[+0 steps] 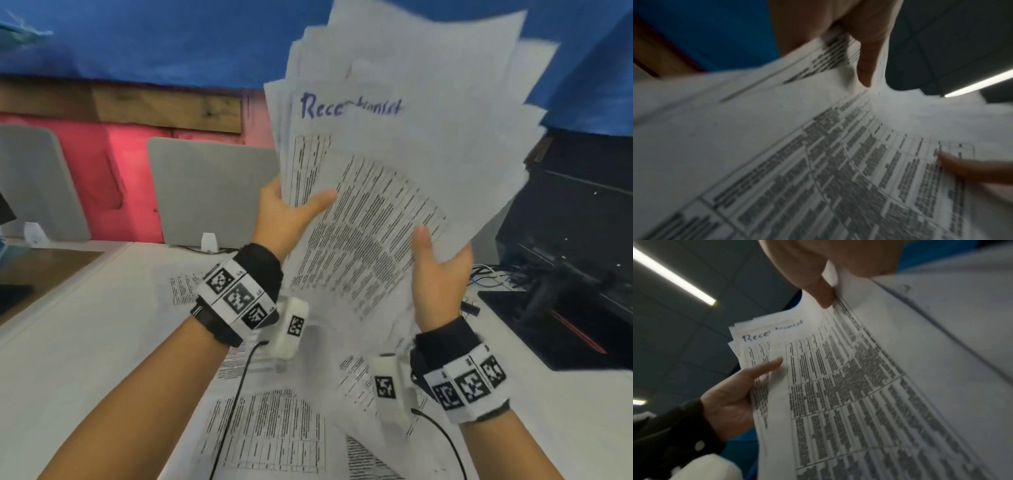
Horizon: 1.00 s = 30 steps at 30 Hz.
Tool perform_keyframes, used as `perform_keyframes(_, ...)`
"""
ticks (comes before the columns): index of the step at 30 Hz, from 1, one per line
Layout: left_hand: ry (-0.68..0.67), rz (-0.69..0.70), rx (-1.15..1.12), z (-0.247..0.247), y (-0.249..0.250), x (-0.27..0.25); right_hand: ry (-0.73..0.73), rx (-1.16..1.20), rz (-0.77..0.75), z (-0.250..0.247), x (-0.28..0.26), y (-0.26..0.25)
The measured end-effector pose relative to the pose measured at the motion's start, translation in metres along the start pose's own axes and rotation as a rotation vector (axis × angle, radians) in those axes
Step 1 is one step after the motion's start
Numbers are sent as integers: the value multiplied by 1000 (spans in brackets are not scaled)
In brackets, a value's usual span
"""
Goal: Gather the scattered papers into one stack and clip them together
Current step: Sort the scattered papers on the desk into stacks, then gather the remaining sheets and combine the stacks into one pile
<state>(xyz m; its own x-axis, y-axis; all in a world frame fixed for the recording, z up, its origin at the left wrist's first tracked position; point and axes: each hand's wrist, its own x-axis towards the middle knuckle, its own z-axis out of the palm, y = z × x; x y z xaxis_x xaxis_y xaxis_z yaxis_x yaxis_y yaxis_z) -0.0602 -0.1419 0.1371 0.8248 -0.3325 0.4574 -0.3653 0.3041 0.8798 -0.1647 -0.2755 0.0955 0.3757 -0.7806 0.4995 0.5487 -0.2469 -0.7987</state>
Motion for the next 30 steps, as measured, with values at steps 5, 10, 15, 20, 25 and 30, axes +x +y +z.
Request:
perform_keyframes(5, 74, 38, 7, 5, -2, -7, -36, 83, -68, 7, -4, -8)
perform_keyframes(10, -15, 41, -2, -18, -14, 2, -32, 71, -7, -11, 8, -5)
perform_keyframes(15, -54, 33, -75, -37, -14, 10, -172, 107, 60, -28, 26, -7)
perform_keyframes(20, -162, 54, -7, -32, -5, 18, -261, 10, 113, -20, 28, -7)
perform_keyframes(25, -189, 61, 32, -19, 5, 8, -332, -115, 118, -9, 20, -3)
perform_keyframes(30, 53, 85, -26, -22, 8, 10, -230, -74, 154, -15, 22, 7)
